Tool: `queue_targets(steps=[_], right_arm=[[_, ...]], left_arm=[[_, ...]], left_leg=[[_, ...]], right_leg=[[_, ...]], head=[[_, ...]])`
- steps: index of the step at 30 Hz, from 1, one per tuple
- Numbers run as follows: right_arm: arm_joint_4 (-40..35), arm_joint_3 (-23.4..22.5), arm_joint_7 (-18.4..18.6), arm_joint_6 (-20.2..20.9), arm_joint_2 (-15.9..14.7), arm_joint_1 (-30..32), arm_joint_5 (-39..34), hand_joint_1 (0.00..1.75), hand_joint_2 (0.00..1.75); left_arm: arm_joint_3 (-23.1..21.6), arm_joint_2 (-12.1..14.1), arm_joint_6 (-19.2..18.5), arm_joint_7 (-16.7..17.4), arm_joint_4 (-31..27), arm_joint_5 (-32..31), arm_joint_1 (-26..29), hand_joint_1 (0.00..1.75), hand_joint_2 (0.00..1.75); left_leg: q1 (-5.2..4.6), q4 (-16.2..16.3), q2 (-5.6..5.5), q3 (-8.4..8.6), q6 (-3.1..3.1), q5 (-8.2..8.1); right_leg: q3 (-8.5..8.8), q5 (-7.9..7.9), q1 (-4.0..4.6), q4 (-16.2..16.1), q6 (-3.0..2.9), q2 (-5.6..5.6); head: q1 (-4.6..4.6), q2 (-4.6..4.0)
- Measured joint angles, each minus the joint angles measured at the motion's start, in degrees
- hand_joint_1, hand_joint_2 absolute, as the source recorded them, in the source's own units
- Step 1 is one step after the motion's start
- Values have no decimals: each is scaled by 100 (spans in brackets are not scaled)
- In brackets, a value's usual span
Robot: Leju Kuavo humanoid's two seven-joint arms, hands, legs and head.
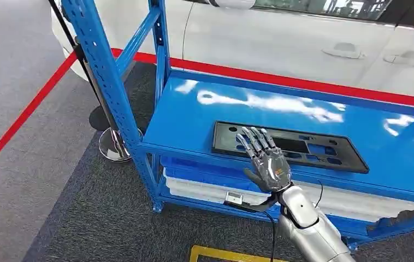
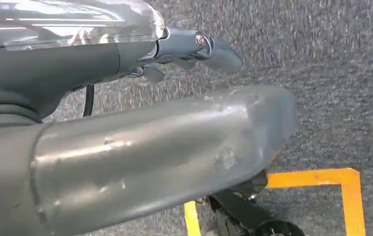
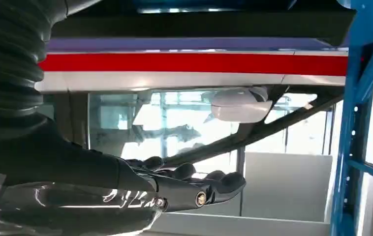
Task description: Take the parts from the cabinet and place them on the table.
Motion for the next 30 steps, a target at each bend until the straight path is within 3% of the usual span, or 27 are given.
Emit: queue_targets(steps=[1,2,4,6,7,8,10,11,12,13,15,16,17,18,20,22,23,26,27,28,30], right_arm=[[11,-31,0,0,42,-15,0,0,175],[35,-48,0,0,100,-14,0,0,175],[66,-79,0,-2,162,-19,7,0,175],[90,-116,0,-2,177,-8,9,0,175],[103,-118,0,-4,177,1,9,0,175],[120,-118,-2,-4,177,-4,11,0,175],[159,-118,0,-4,162,14,11,0,175],[186,-118,-7,-4,155,32,9,0,175],[210,-118,-15,-4,155,42,9,0,175],[232,-118,-17,-4,155,54,9,0,175],[260,-118,-17,-4,155,66,7,0,175],[271,-118,-17,-4,155,65,5,0,175],[277,-118,-17,-4,153,61,2,0,175],[280,-118,-17,-4,153,64,-2,0,175],[288,-118,-17,-4,168,62,-2,0,175],[310,-118,9,-4,183,64,4,0,175],[323,-120,20,-4,192,49,18,0,175],[371,-118,46,-4,203,60,44,0,175],[391,-118,53,-4,203,70,46,0,175],[411,-118,53,-4,203,72,46,0,175],[435,-120,68,-4,203,52,33,0,175]], left_arm=[[0,-11,-2,-4,2,0,5,0,0],[4,-22,-9,-9,2,-9,4,0,0],[13,-9,-9,-11,2,-9,3,0,0],[24,-4,-9,-9,0,-13,-10,0,0],[31,18,-13,-9,0,-13,1,0,0],[37,31,-13,-9,0,-13,-4,0,0],[39,33,-15,-2,0,-17,-3,0,0],[42,59,-13,7,0,-20,10,0,0],[42,70,-11,15,0,-42,19,0,0],[44,87,-9,31,0,-50,20,0,0],[44,123,-9,39,0,-52,14,0,0],[44,129,-9,46,0,-55,10,0,0],[44,127,-9,55,0,-61,7,0,0],[44,129,-7,57,0,-66,4,0,0],[44,136,2,55,0,-77,19,0,0],[44,133,-2,55,0,-107,9,0,0],[44,136,-4,55,0,-116,7,0,0],[44,140,-4,55,0,-118,12,0,0],[44,149,-6,57,0,-118,12,0,0],[44,151,-7,57,0,-118,12,0,0],[44,151,-7,57,0,-125,7,0,0]], left_leg=[[35,-19,6,6,3,2],[11,-35,22,-1,-11,11],[82,-91,53,4,-84,36],[39,-224,73,111,-139,63],[40,-145,75,110,-153,20],[40,96,78,-11,-180,-176],[73,898,80,-408,-247,-582],[87,1195,80,-557,-287,-674],[91,1273,81,-603,-316,-642],[98,1108,82,-535,-338,-486],[125,287,82,-114,-381,-32],[141,-66,74,38,-379,5],[108,-6,19,6,-331,-39],[103,13,19,10,-192,-40],[78,15,29,-8,-117,-24],[129,-23,37,-6,-41,23],[138,-25,36,-11,-16,30],[131,-25,34,-29,-2,27],[130,-25,33,-29,-3,24],[130,-25,29,-23,-1,18],[122,-26,20,7,-10,4]], right_leg=[[146,25,80,-351,-165,-41],[201,-11,95,-421,-201,-80],[212,18,162,-507,-235,-36],[370,126,126,-782,-279,-31],[474,205,70,-954,-187,-74],[516,219,51,-1018,-178,-64],[509,210,37,-1004,-121,-66],[499,194,33,-979,-101,-65],[481,176,22,-939,-76,-59],[458,147,-1,-882,-34,-45],[413,68,-46,-732,60,-34],[381,15,-60,-630,110,-36],[335,-29,-14,-551,165,-18],[308,-57,-14,-505,177,5],[308,-31,-17,-520,216,3],[279,-99,-32,-428,247,9],[165,-282,-39,-185,284,11],[-422,-808,-85,1021,343,11],[-518,-797,-88,1178,345,11],[-496,-658,-86,1083,331,11],[-127,-142,-68,268,249,11]], head=[[-2,0],[-5,0],[2,0],[-2,0],[-2,0],[-4,0],[-4,0],[-2,0],[-2,0],[-4,0],[-2,0],[-2,0],[-2,0],[-2,0],[-2,0],[0,0],[-2,0],[0,0],[0,0],[0,0],[0,0]])
